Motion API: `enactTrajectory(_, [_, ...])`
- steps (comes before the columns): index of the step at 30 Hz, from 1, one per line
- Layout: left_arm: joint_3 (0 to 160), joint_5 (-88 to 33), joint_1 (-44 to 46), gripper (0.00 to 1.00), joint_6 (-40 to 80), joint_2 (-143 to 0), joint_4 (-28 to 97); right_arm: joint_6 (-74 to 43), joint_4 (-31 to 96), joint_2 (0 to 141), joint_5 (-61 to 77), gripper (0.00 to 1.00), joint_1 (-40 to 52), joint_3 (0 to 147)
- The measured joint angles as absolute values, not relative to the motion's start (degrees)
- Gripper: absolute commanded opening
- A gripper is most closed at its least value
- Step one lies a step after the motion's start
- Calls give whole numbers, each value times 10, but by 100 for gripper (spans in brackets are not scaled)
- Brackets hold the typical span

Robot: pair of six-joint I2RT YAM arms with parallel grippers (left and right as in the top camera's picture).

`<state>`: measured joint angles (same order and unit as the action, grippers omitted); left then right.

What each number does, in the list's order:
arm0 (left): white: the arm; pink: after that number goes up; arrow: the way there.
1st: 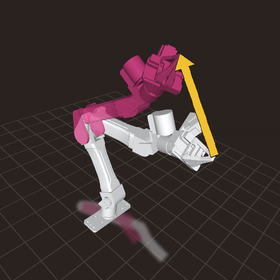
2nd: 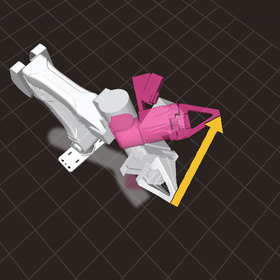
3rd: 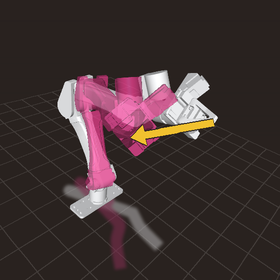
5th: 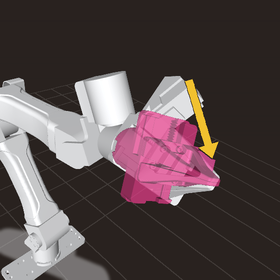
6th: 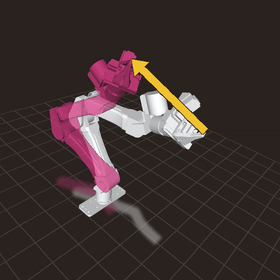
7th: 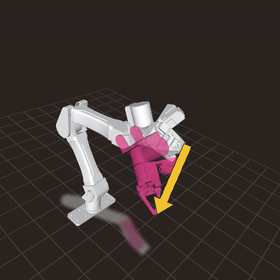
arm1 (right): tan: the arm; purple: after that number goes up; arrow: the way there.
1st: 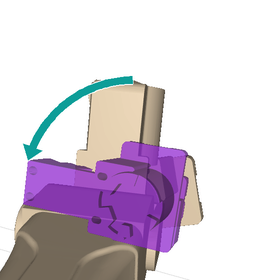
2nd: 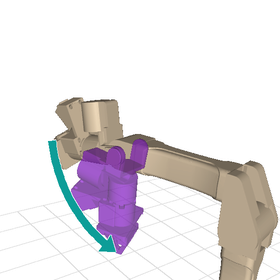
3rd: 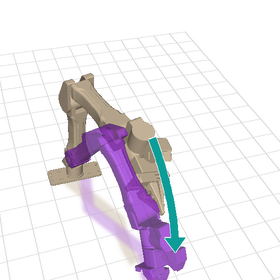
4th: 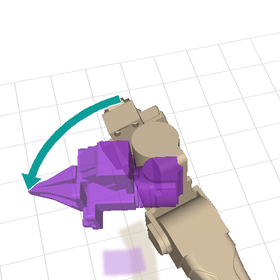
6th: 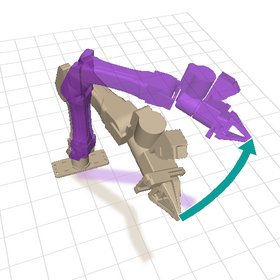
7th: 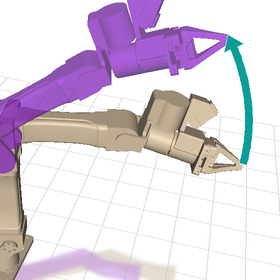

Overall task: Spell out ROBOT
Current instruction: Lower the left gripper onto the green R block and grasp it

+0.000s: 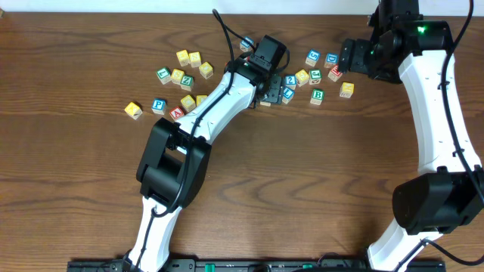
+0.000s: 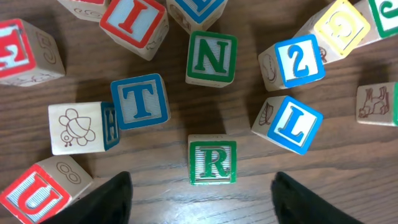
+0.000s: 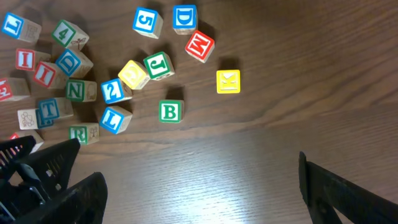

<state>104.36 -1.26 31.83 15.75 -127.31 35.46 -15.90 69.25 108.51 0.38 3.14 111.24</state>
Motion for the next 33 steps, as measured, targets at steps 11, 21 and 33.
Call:
enactTrajectory(11, [1044,-11,331,67,157,-1289,328,-159,695,1085,4,95,31,1112])
enactTrajectory(21, [1044,-8,331,62,157,-1328,312,-159,701,1085,4,95,31,1112])
enactTrajectory(33, [1044,19,332,52,161,-1330,309,-159,705,1085,4,95,31,1112])
